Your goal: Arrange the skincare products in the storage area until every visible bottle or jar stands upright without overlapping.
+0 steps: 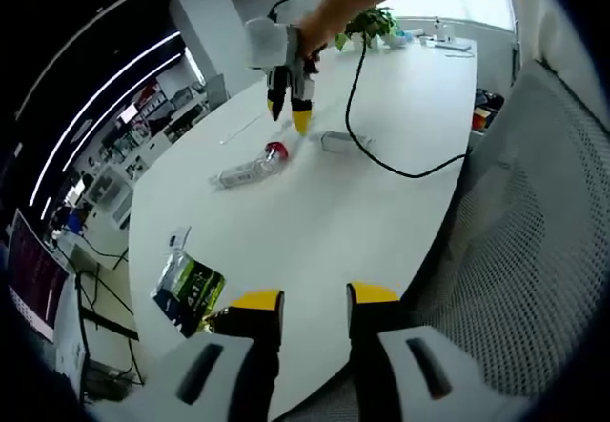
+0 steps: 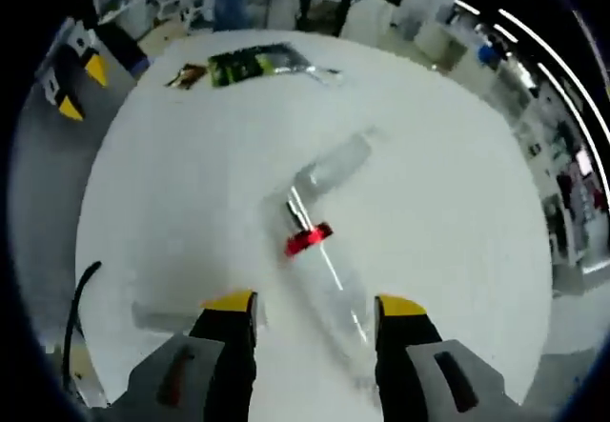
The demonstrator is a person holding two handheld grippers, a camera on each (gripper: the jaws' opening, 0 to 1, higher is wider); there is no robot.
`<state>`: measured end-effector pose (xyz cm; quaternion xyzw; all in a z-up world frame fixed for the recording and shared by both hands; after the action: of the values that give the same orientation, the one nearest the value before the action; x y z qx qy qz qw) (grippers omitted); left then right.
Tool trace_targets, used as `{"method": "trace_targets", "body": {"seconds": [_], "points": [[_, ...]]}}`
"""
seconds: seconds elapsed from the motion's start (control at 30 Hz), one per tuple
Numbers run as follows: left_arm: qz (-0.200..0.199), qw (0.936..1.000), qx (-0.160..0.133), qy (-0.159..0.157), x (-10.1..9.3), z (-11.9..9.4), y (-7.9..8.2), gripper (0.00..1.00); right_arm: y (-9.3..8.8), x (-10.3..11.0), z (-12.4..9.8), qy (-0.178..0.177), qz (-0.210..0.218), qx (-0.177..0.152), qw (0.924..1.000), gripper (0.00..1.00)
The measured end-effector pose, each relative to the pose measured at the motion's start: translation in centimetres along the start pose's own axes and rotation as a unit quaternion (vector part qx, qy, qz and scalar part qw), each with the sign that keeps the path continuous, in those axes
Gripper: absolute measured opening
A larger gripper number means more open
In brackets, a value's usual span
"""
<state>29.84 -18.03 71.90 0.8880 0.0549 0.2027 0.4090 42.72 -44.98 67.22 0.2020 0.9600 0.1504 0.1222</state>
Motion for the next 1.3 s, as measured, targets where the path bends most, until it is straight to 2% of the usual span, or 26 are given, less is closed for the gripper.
{"method": "trace_targets", "body": {"seconds": [0.1,0.2,0.33,0.43,0.5,0.6,0.63,0.7,0.73,0.93,0.97,1.17,1.3], "points": [[0.004,1.0000,-0.002,0.000,0.0,0.0,0.1,0.28,0.3,-0.5,1.1,0.018,-0.030,0.012,0.9993,0.43],[0.002,1.0000,-0.002,0.001,0.0,0.0,0.1,0.28,0.6,-0.2,1.8,0.055,-0.045,0.028,0.9971,0.41],[0.004,1.0000,-0.001,-0.004,-0.1,0.0,0.0,0.27,0.7,-1.1,2.7,0.061,-0.052,0.042,0.9959,0.34],[0.000,1.0000,0.002,-0.004,-0.1,0.0,-0.2,0.27,0.4,-0.8,3.0,0.084,-0.052,0.056,0.9935,0.30],[0.001,1.0000,0.003,-0.007,-0.2,0.0,-0.3,0.26,0.4,-0.8,3.3,0.084,-0.071,0.064,0.9918,0.27],[-0.001,1.0000,0.003,-0.007,-0.2,0.0,-0.4,0.26,0.1,-0.6,3.8,0.083,-0.095,0.077,0.9890,0.28],[-0.001,1.0000,0.003,-0.007,-0.2,0.0,-0.3,0.26,-0.1,0.1,3.4,0.105,-0.087,0.086,0.9870,0.29],[-0.001,1.0000,0.003,-0.009,-0.2,0.0,-0.4,0.26,0.2,-0.3,3.5,0.094,-0.089,0.091,0.9873,0.28],[-0.003,0.9999,0.004,-0.011,-0.3,0.0,-0.5,0.26,0.2,-0.6,3.5,0.101,-0.111,0.092,0.9843,0.27],[-0.002,0.9999,0.002,-0.015,-0.4,0.0,-0.4,0.25,0.4,-0.5,3.3,0.114,-0.113,0.078,0.9840,0.25],[-0.002,0.9999,0.001,-0.015,-0.4,0.0,-0.4,0.24,0.5,-0.4,3.3,0.118,-0.133,0.075,0.9812,0.25],[-0.001,0.9998,0.003,-0.019,-0.5,0.1,-0.6,0.24,0.5,-0.2,3.3,0.106,-0.125,0.077,0.9834,0.24],[-0.001,0.9998,0.008,-0.017,-0.3,0.0,-0.8,0.25,0.5,-0.4,3.1,0.070,-0.110,0.062,0.9895,0.23]]}}
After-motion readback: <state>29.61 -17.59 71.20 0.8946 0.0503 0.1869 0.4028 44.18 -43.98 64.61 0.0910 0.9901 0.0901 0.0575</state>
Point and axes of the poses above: the point that each gripper's makers call its tool centre point, and the gripper's own axes: z roughly forward along the fingers, x roughly to its left, y roughly out of its top, the point moved 1 cm from there along -z, roughly backward along the fingers, and after that the axes turned 8 degrees about -x, right-handed, at the moved point
